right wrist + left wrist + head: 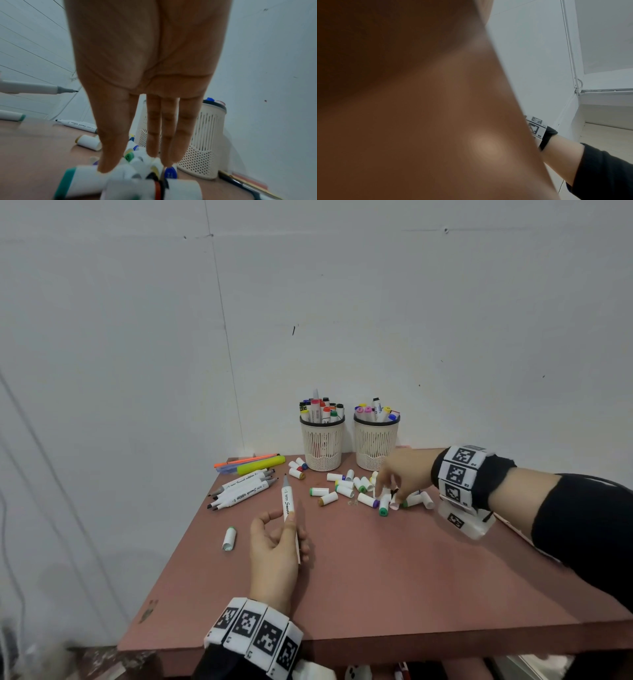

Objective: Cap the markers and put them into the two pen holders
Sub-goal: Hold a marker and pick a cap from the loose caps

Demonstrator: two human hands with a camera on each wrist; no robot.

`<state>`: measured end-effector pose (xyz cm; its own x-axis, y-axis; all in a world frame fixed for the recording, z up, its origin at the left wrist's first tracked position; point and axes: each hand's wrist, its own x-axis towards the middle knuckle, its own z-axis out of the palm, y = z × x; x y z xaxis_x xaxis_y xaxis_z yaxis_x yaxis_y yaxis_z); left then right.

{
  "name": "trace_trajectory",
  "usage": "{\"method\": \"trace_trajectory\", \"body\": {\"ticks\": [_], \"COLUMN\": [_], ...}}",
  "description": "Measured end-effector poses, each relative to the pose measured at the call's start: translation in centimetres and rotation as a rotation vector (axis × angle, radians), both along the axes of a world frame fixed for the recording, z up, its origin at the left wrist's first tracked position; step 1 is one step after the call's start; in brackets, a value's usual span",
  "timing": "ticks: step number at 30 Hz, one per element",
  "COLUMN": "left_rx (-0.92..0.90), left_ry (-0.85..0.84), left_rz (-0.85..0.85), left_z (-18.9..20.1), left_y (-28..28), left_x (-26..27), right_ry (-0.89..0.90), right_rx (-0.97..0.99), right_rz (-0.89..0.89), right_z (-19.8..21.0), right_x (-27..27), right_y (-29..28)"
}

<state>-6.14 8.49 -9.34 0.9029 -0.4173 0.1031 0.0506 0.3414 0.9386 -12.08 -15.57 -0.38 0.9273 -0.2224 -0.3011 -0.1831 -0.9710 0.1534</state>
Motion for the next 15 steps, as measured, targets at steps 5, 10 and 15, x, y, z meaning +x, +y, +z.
{"method": "trace_trajectory", "body": {"ticks": [5, 10, 15], "left_rx": [-0.006, -0.004, 0.016], "left_ry": [0.01, 0.003, -0.016], "left_rz": [0.0, 0.002, 0.005], "left_z": [0.1, 0.1, 0.1], "left_y": [-0.1, 0.0, 0.1], "left_x": [0.0, -0.1, 0.0], "right_ry": [-0.007, -0.018, -0.019], "right_rx": [-0.038, -0.101, -0.08], "right_rz": [-0.019, -0.056, -0.083], "right_z": [-0.8, -1.4, -1.2], "right_x": [-0.3, 0.1, -0.5], "right_y": [-0.2, -0.2, -0.7]}}
